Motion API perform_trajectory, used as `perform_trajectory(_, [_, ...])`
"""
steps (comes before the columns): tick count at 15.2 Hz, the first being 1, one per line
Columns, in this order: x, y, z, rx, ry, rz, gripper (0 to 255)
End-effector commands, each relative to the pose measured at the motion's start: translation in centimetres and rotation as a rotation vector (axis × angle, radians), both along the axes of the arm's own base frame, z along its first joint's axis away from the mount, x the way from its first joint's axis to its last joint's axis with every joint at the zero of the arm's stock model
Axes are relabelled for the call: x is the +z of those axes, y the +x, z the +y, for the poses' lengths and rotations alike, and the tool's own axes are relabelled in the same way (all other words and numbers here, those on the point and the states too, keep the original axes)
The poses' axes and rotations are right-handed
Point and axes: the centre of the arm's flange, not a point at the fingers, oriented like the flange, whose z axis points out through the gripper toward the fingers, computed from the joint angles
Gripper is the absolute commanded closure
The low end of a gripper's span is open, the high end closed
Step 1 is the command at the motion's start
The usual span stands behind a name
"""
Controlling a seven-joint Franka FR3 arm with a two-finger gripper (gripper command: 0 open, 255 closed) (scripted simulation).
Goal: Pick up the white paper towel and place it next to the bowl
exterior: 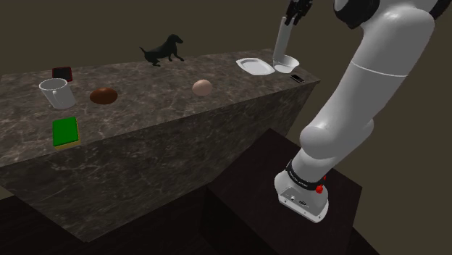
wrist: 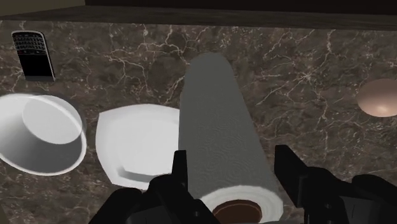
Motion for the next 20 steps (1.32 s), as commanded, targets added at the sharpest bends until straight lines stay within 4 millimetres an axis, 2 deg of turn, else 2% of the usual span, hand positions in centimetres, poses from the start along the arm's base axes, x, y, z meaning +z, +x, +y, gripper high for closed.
perform_trajectory(1, [-0.6, -1.3, -2.4, 0.002, 0.000, -0.001, 255])
perform_trajectory(14, [-4.8, -7.1, -18.0, 0.002, 0.000, -0.001, 255])
perform_trajectory(20, [-7.5, -7.2, -18.4, 0.002, 0.000, -0.001, 255])
